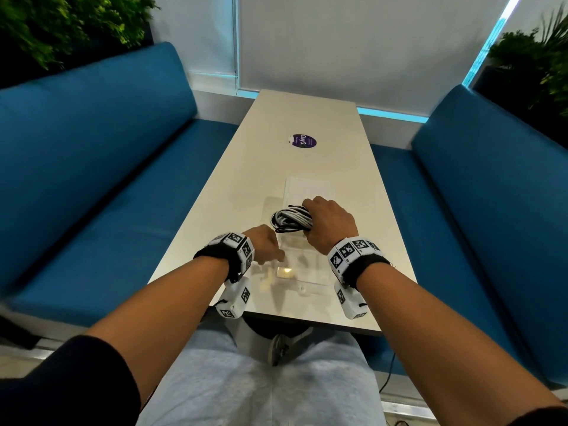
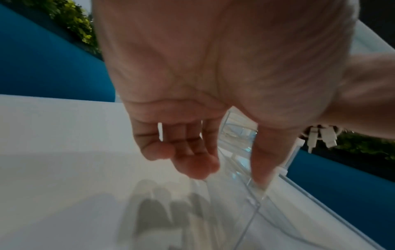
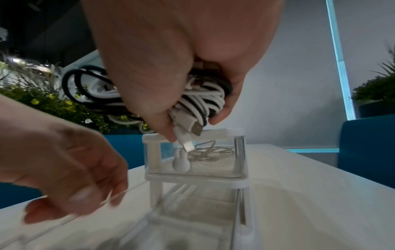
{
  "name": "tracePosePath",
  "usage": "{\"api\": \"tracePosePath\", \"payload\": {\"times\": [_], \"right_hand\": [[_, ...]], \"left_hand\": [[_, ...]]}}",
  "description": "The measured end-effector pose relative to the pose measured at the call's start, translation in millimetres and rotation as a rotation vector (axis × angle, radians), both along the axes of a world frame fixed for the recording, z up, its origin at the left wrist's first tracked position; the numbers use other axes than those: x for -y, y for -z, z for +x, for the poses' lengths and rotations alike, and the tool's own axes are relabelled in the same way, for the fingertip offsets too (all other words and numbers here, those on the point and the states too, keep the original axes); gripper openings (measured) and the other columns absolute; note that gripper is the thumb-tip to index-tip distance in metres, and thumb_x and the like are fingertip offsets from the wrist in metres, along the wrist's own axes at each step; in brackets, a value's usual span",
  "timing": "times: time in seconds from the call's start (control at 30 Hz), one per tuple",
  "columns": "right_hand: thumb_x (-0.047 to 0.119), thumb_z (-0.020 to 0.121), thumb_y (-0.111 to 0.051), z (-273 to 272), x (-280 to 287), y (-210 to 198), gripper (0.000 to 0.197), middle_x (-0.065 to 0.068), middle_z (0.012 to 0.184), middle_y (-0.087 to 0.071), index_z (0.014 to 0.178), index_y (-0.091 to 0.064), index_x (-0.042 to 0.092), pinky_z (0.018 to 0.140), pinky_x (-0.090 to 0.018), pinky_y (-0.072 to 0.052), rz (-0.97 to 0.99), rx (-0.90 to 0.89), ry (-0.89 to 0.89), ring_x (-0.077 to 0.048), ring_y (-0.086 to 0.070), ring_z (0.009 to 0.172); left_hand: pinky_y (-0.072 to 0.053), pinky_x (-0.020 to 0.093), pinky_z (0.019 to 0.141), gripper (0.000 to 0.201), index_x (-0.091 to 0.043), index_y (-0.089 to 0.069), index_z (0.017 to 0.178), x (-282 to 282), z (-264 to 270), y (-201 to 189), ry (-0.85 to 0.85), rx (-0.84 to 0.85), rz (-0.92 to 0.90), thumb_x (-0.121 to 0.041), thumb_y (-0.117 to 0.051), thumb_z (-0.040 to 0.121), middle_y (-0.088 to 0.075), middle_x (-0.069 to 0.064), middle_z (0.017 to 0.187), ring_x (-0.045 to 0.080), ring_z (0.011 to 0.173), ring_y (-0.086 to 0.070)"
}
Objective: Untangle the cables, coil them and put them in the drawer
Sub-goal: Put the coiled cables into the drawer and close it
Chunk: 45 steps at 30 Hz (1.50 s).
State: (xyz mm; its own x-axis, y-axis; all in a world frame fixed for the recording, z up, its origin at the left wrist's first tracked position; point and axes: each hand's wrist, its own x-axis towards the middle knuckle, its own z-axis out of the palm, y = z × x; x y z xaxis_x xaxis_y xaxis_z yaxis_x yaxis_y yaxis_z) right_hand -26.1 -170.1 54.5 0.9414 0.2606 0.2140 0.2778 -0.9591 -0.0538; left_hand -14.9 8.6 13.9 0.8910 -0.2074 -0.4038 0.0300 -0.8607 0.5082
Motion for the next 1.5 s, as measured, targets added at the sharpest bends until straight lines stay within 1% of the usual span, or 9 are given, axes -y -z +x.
{"api": "tracePosePath", "payload": {"times": [0.17, 0.3, 0.4, 0.53, 0.77, 0.93, 1.1, 1.37, 1.5], "right_hand": [[0.029, 0.078, -0.06, -17.7, -1.8, 2.2, 0.029, -0.001, 0.091, -0.061, 0.106, -0.055, 0.026, 0.063, -0.032, -0.045, -0.091, -0.184, 0.019, -0.027, -0.062, 0.082], [0.028, 0.077, -0.062, -22.0, 3.0, 8.3, 0.015, 0.001, 0.071, -0.056, 0.089, -0.059, 0.019, 0.06, -0.028, -0.044, -0.236, -0.348, 0.153, -0.024, -0.057, 0.065], [0.027, 0.078, -0.061, -24.8, 3.0, 13.6, 0.008, 0.003, 0.064, -0.055, 0.076, -0.057, 0.021, 0.057, -0.025, -0.039, -0.23, -0.297, 0.166, -0.021, -0.053, 0.057], [0.029, 0.082, -0.058, -25.6, -8.8, 11.3, 0.012, 0.004, 0.063, -0.048, 0.074, -0.052, 0.022, 0.062, -0.025, -0.041, -0.313, -0.295, 0.183, -0.021, -0.055, 0.065], [0.031, 0.087, -0.054, -22.8, -17.6, 15.4, 0.021, 0.005, 0.067, -0.048, 0.07, -0.05, 0.022, 0.068, -0.027, -0.046, -0.376, -0.353, 0.255, -0.019, -0.057, 0.073], [0.033, 0.085, -0.057, -25.3, -19.1, 27.3, 0.013, 0.0, 0.083, -0.053, 0.089, -0.056, 0.02, 0.073, -0.03, -0.051, -0.22, -0.433, 0.255, -0.023, -0.064, 0.088], [0.042, 0.074, -0.062, -23.7, -16.3, 27.6, 0.019, -0.001, 0.073, -0.062, 0.075, -0.059, 0.023, 0.062, -0.029, -0.051, 0.118, -0.632, 0.219, -0.022, -0.062, 0.069], [0.044, 0.092, -0.051, -24.7, -19.1, 47.6, 0.051, -0.017, 0.12, -0.061, 0.121, -0.057, 0.001, 0.09, -0.037, -0.052, 0.082, -0.63, 0.343, -0.034, -0.06, 0.11], [0.044, 0.094, -0.042, -23.5, -27.9, 49.3, 0.055, -0.021, 0.128, -0.055, 0.127, -0.054, 0.002, 0.1, -0.043, -0.046, 0.042, -0.608, 0.361, -0.037, -0.05, 0.119]], "left_hand": [[-0.055, 0.039, 0.064, 0.074, -0.014, -0.03, 0.137, 0.9, 7.1, 10.9, -0.076, 0.019, -0.2, -0.013, -0.074, 0.078, -0.069, 0.017, 0.1, 0.031, 0.081, -0.071], [-0.053, 0.042, 0.09, 0.107, -0.028, 0.004, 0.155, 3.0, 2.4, 11.4, -0.11, 0.233, -0.208, -0.013, -0.071, 0.08, -0.017, 0.007, 0.151, 0.034, 0.11, -0.059], [-0.057, 0.04, 0.081, 0.1, -0.038, -0.003, 0.155, 2.7, -0.4, 10.3, -0.009, 0.381, -0.269, -0.006, -0.061, 0.081, 0.0, -0.015, 0.155, 0.029, 0.113, -0.058], [-0.049, 0.041, 0.099, 0.082, -0.043, -0.016, 0.153, 6.5, 5.1, 13.5, 0.064, 0.366, -0.304, -0.032, -0.06, 0.085, 0.007, -0.023, 0.159, 0.025, 0.125, -0.052], [-0.049, 0.043, 0.101, 0.083, -0.034, -0.022, 0.154, 18.1, 1.9, 28.7, -0.013, 0.325, -0.39, -0.012, -0.066, 0.086, -0.017, -0.004, 0.16, 0.039, 0.12, -0.056], [-0.051, 0.043, 0.098, 0.086, -0.033, -0.02, 0.154, 27.7, -2.4, 34.0, -0.046, 0.335, -0.435, -0.003, -0.064, 0.086, -0.022, -0.002, 0.157, 0.034, 0.124, -0.053], [-0.051, 0.038, 0.098, 0.094, -0.035, -0.019, 0.154, 23.2, 1.1, 38.6, -0.017, 0.335, -0.45, 0.009, -0.06, 0.082, -0.009, -0.006, 0.161, 0.039, 0.123, -0.053], [-0.047, 0.023, 0.088, 0.088, -0.026, -0.023, 0.154, 25.2, -1.0, 38.8, -0.017, 0.401, -0.423, 0.012, -0.058, 0.082, -0.015, -0.002, 0.16, 0.037, 0.12, -0.054], [-0.051, 0.033, 0.093, 0.089, -0.028, -0.022, 0.153, 26.6, -1.5, 35.7, -0.016, 0.392, -0.389, 0.01, -0.057, 0.081, -0.014, -0.006, 0.159, 0.033, 0.116, -0.057]]}}
